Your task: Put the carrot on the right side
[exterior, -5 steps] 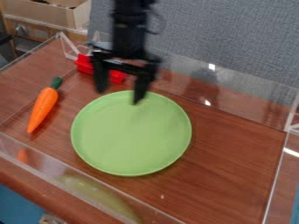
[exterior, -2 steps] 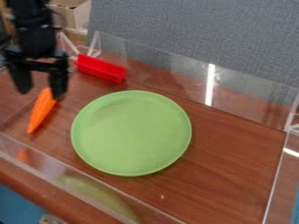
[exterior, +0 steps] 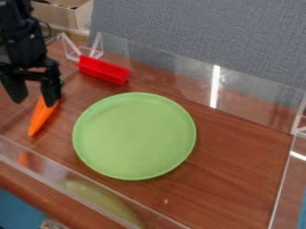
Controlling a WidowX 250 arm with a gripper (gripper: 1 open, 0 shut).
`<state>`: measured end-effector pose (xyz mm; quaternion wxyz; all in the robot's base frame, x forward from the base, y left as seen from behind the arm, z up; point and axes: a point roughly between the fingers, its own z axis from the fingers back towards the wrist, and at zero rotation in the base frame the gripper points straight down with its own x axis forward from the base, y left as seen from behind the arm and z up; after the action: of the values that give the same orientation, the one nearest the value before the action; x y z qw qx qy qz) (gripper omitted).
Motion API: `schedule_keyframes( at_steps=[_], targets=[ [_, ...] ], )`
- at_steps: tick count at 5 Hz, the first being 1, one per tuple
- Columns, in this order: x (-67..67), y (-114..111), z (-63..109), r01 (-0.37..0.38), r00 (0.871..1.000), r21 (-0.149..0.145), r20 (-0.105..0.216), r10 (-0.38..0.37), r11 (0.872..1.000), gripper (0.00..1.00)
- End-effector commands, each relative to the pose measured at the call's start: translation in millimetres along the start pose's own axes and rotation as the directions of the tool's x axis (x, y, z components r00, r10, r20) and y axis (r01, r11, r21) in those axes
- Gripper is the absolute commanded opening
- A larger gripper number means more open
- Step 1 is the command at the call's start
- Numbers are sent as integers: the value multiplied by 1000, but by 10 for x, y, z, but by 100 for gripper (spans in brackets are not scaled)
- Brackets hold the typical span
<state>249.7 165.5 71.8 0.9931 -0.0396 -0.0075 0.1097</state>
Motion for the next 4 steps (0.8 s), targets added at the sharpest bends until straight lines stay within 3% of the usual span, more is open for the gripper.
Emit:
schedule_keyframes(
  at_steps=[1, 4],
  targets=[
    [83, 26, -4, -2, 999, 7, 53, 2, 1000, 100],
    [240, 27, -153, -25, 997, 5, 72, 24, 1000, 100]
  ],
)
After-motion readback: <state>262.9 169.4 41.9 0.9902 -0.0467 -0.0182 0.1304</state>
